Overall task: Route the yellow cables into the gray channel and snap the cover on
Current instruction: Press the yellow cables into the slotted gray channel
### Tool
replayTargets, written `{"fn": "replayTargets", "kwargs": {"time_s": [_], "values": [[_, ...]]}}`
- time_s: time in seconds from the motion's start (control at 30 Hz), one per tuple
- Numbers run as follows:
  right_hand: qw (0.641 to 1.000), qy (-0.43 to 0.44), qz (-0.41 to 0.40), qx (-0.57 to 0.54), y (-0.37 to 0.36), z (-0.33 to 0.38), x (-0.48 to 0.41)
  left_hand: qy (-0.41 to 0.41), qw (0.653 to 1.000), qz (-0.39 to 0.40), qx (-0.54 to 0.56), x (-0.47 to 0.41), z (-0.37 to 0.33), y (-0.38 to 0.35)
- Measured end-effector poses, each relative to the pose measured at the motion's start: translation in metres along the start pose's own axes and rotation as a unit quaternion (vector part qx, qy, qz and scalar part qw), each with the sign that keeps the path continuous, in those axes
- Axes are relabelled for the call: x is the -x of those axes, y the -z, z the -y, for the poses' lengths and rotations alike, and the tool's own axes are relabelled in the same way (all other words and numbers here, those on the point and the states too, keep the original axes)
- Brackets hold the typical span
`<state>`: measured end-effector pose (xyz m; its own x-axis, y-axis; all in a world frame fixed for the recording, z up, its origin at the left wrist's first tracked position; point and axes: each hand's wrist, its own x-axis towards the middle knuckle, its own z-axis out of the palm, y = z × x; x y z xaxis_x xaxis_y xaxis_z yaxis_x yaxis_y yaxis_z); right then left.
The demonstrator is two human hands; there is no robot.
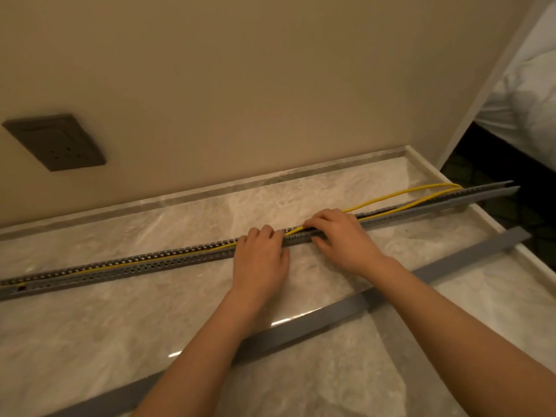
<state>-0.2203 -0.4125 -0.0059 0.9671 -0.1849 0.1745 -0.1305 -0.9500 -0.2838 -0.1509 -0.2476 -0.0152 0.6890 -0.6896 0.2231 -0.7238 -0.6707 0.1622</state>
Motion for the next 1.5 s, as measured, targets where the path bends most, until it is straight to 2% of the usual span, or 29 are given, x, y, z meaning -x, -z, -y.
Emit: {"fn": "replayTargets", "kwargs": {"time_s": [0.1, 0.2, 0.4, 0.57, 0.97, 1.17, 1.23, 1.3, 1.33, 1.4, 1.47, 1.5], "values": [[1.000, -0.006, -0.002, -0.011, -0.004, 0.002, 0.001, -0.030, 0.999, 0.015, 0.041, 0.001, -0.010, -0.003], [1.000, -0.001, -0.001, -0.012, -0.003, -0.003, -0.004, -0.037, 0.998, 0.023, 0.034, -0.003, -0.017, -0.004], [0.999, 0.001, 0.016, -0.043, 0.010, -0.025, -0.014, 0.010, 0.998, 0.056, -0.038, -0.019, -0.029, -0.005], [0.998, -0.008, 0.015, -0.059, 0.034, -0.065, -0.008, 0.030, 0.996, 0.030, -0.079, -0.046, -0.058, -0.003], [0.988, -0.079, -0.013, -0.135, 0.121, -0.186, 0.033, -0.053, 0.997, 0.055, -0.012, -0.103, -0.159, -0.021], [0.976, -0.127, -0.095, -0.147, 0.158, -0.249, 0.056, -0.067, 0.984, 0.127, 0.107, -0.138, -0.218, -0.040], [0.961, -0.146, -0.151, -0.179, 0.159, -0.268, 0.064, -0.040, 0.974, 0.162, 0.153, -0.147, -0.231, -0.047], [0.926, -0.185, -0.224, -0.241, 0.155, -0.289, 0.071, -0.020, 0.971, 0.175, 0.159, -0.153, -0.241, -0.057], [0.897, -0.214, -0.261, -0.285, 0.150, -0.299, 0.073, -0.011, 0.973, 0.175, 0.152, -0.153, -0.241, -0.060], [0.811, -0.295, -0.325, -0.387, 0.138, -0.320, 0.076, 0.005, 0.976, 0.167, 0.141, -0.153, -0.243, -0.066], [0.728, -0.371, -0.335, -0.469, 0.119, -0.339, 0.080, 0.003, 0.979, 0.154, 0.131, -0.151, -0.242, -0.070], [0.718, -0.395, -0.310, -0.481, 0.106, -0.345, 0.081, 0.000, 0.980, 0.148, 0.129, -0.151, -0.242, -0.071]]}}
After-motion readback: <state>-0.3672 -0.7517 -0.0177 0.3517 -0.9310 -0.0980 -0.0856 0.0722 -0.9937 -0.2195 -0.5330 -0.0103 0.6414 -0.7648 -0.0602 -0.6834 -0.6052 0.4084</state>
